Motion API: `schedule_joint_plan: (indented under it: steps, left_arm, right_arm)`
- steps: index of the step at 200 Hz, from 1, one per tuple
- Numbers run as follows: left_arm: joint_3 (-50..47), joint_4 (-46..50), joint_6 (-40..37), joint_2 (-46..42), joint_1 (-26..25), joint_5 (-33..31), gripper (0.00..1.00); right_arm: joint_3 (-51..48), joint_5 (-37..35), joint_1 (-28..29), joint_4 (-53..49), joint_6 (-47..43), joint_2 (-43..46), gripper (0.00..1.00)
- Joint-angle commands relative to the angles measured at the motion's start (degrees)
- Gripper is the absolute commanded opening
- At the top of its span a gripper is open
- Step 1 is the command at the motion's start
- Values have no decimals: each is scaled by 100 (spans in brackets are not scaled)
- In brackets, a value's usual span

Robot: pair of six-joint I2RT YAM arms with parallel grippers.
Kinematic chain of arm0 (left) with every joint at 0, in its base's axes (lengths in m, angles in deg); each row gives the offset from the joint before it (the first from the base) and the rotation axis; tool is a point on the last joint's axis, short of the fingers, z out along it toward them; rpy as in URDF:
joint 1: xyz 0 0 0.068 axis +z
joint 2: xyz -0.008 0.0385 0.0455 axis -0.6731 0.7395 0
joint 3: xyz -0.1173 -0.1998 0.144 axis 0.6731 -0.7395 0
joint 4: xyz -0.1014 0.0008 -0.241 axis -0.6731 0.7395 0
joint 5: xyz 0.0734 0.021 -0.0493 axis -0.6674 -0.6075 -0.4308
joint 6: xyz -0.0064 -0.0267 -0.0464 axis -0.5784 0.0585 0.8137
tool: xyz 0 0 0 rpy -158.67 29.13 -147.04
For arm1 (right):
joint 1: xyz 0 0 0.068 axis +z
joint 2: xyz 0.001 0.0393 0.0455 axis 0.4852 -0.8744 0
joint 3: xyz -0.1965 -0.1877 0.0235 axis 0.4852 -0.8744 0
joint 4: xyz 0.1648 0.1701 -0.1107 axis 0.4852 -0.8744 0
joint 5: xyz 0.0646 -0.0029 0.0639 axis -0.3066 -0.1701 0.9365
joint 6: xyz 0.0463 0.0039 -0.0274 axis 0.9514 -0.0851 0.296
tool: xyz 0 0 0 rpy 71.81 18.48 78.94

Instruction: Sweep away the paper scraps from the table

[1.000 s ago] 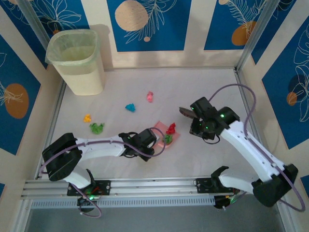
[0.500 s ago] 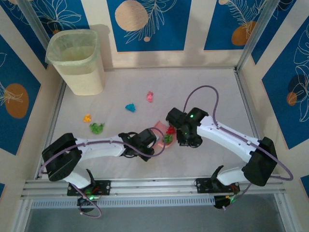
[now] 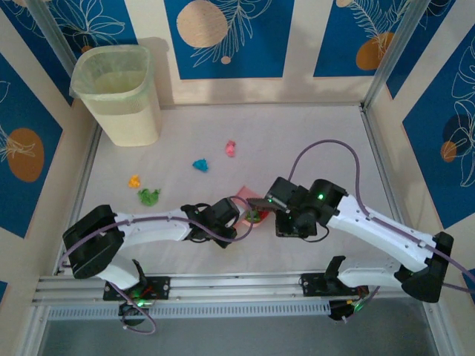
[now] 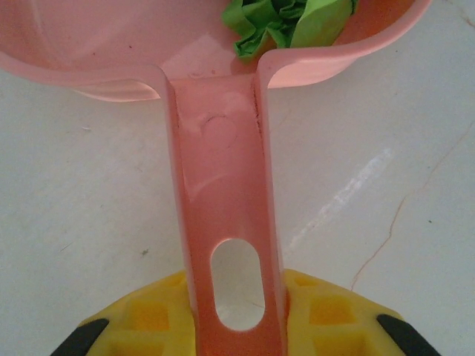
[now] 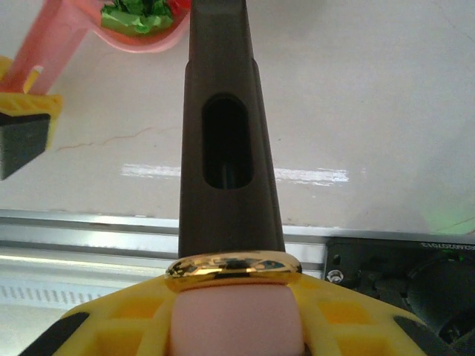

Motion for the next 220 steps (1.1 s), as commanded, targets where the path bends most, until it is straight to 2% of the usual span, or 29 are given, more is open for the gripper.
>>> schedule_joint_plan:
  steps: [1, 39, 69, 101, 164, 196, 220]
  left_arm:
    - [-96, -7, 61, -135, 54, 136, 0]
    - [-190, -163, 12, -236, 57, 121, 0]
    - [-227, -255, -36, -232, 56, 40, 0]
    - [-321, -429, -110, -337, 60, -85, 0]
    - [-770, -841, -16, -1234, 44, -563, 0]
    - [-599, -219, 216, -1828, 44, -898, 0]
    - [-166, 736, 536, -2075, 48, -1298, 0]
  right_arm:
    - [-151, 177, -223, 265, 110, 286, 0]
    - [-461, 179, -939, 630, 130, 1179, 0]
    - [-781, 502, -1749, 959, -22, 1987, 0]
    - [-935, 580, -2360, 849, -298, 2303, 0]
    - [-1443, 145, -2704, 945, -631, 2515, 0]
    - [-1777, 115, -2750, 1341, -827, 2614, 0]
    - [-1928, 387, -2808, 1700, -1049, 2518, 0]
